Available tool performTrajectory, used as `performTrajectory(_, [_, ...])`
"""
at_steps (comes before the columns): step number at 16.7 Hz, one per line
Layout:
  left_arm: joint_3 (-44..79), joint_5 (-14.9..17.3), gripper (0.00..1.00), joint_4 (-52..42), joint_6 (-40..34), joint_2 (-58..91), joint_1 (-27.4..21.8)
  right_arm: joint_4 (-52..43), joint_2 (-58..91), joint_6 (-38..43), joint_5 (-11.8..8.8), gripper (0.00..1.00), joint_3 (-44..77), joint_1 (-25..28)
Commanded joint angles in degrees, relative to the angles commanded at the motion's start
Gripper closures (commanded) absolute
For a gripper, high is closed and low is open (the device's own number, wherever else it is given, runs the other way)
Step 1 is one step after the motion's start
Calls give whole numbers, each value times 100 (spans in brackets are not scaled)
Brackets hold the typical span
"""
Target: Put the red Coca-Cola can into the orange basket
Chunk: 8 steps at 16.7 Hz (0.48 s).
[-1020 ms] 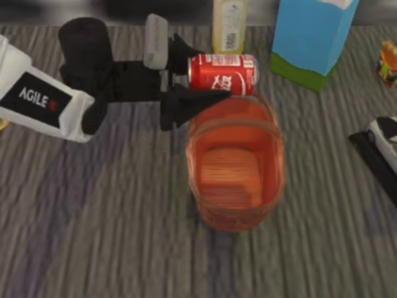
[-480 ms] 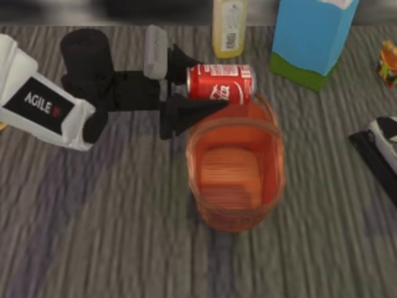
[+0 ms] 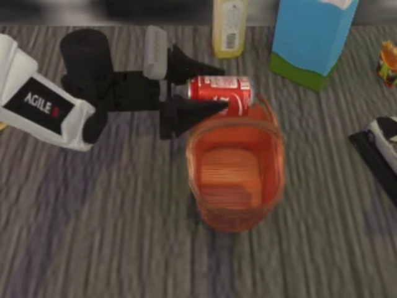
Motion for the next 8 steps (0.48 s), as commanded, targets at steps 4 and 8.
performTrajectory(4, [0, 0, 0, 0, 0, 0, 0, 0, 0, 0, 0, 0, 0, 0])
performTrajectory(8, [0, 0, 0, 0, 0, 0, 0, 0, 0, 0, 0, 0, 0, 0])
